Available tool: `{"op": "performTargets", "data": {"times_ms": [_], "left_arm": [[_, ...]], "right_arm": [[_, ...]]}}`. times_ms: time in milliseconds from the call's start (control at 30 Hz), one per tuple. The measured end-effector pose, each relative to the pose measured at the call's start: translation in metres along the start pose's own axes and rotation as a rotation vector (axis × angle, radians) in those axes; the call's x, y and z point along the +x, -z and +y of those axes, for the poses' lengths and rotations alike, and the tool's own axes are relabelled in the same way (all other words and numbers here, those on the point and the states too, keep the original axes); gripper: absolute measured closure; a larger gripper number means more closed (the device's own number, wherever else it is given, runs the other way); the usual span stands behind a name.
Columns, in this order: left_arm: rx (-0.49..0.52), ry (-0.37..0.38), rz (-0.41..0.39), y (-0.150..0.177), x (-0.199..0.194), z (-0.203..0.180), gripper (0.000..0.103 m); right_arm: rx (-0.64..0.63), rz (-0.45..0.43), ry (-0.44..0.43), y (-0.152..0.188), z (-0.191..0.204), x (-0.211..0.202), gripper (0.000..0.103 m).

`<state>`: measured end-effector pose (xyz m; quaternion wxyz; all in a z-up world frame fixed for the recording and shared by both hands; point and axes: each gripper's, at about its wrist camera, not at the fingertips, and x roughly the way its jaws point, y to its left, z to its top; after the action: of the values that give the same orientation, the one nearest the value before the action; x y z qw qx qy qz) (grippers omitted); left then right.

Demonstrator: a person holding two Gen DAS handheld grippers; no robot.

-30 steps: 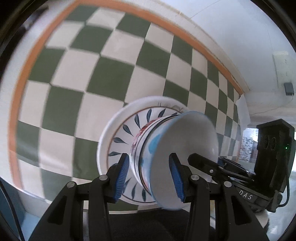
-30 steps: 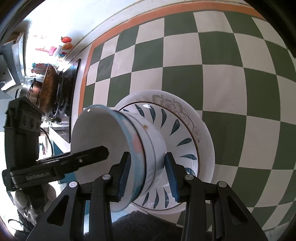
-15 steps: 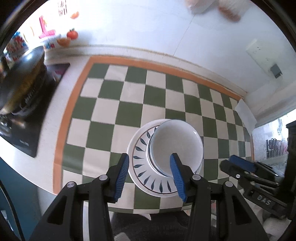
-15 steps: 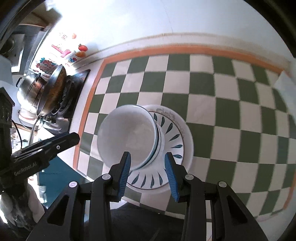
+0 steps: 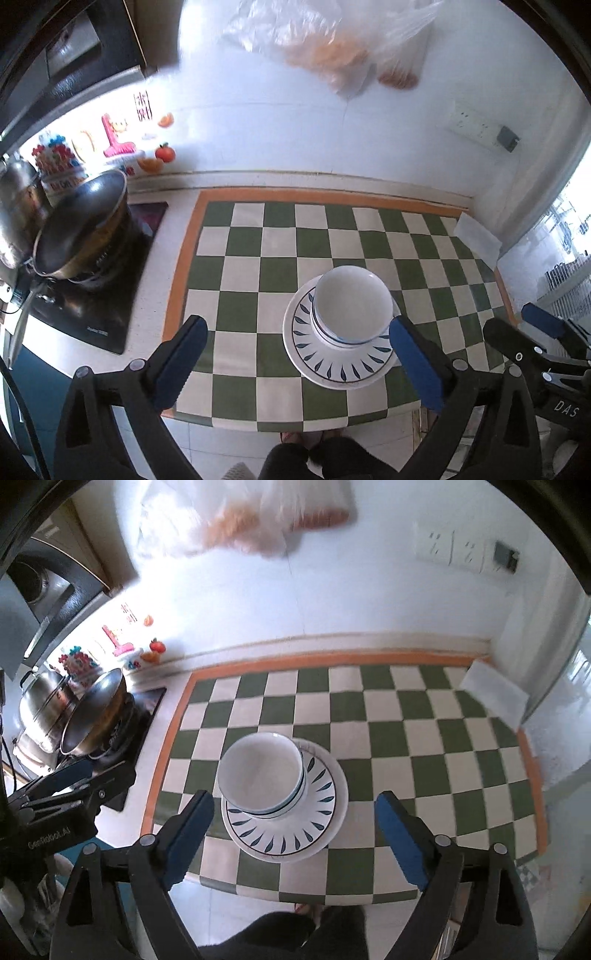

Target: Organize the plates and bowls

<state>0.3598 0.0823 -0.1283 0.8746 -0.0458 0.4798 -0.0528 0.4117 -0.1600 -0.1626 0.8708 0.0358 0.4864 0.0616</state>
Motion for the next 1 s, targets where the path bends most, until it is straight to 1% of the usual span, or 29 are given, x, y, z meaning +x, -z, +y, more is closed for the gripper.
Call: {"op": "performTargets", "data": {"times_ms": [167, 300, 467, 567, 733, 900, 1000], "left_arm": [[0.012, 0.002, -0.052, 0.015, -0.037, -0.009, 0.002], [0.015, -0.013, -0.121, 0.031, -0.073, -0.018, 0.002], [-0.002, -0.043, -0.197, 0.060, -0.122, -0.029, 0.002], [-0.002, -0.059, -0.223, 0.077, -0.146, -0.034, 0.002], [-0.027, -0.084, -0.268, 0.106, -0.185, -0.037, 0.002], [-0.031, -0.085, -0.285, 0.128, -0.209, -0.037, 0.002], [-0.031, -0.088, -0.297, 0.140, -0.220, -0.034, 0.002]], "right_arm": [[0.001, -0.076, 0.019, 0.015, 0.002, -0.039, 0.007], [0.000, -0.131, 0.015, 0.033, 0.001, -0.076, 0.007], [-0.034, -0.216, 0.025, 0.061, 0.004, -0.132, 0.007], [-0.048, -0.256, 0.019, 0.080, 0.007, -0.166, 0.007], [-0.061, -0.299, 0.019, 0.113, 0.008, -0.211, 0.006], [-0.062, -0.314, 0.024, 0.145, 0.008, -0.246, 0.006], [-0.065, -0.324, 0.038, 0.159, 0.010, -0.259, 0.006]]}}
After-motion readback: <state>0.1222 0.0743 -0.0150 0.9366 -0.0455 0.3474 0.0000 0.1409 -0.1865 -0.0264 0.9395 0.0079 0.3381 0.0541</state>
